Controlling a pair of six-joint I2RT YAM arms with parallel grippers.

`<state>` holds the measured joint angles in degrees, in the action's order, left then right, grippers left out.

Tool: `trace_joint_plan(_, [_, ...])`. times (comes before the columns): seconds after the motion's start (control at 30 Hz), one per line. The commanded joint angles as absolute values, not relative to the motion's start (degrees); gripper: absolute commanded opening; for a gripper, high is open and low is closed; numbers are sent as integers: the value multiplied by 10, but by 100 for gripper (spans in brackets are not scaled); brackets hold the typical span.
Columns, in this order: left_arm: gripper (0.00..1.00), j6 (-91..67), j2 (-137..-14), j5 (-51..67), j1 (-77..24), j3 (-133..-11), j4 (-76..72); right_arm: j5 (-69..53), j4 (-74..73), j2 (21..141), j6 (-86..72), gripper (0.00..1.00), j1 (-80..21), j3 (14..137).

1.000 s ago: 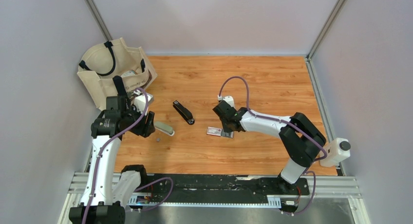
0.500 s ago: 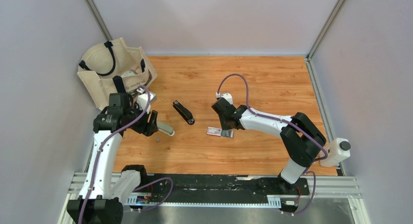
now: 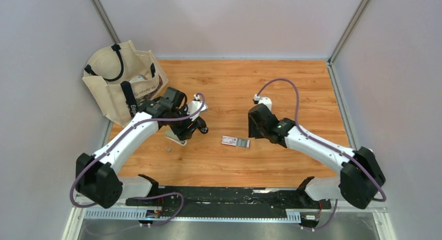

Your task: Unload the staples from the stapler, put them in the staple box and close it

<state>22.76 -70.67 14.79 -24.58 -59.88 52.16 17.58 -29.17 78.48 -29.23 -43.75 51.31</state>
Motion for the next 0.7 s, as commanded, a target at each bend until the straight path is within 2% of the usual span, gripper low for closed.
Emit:
trace_joint_plan(0.0, [65, 272, -763, 126, -284, -641, 463, 104, -260, 723, -339, 45, -397, 437])
trace_joint_plan(0.23, [61, 300, -871, 118, -336, -684, 415, -72, -149, 721, -353, 29, -310, 334])
trace_joint_plan(0.37, [55, 331, -941, 105, -367, -711, 399, -170, -92, 741, -362, 24, -267, 316])
trace_joint_plan(0.5, [47, 362, -972, 102, -381, -710, 376, -226, -41, 765, -375, 23, -229, 309])
trace_joint_plan(0.67, [45, 385, -993, 113, -392, -701, 357, -279, -4, 800, -390, 24, -203, 304])
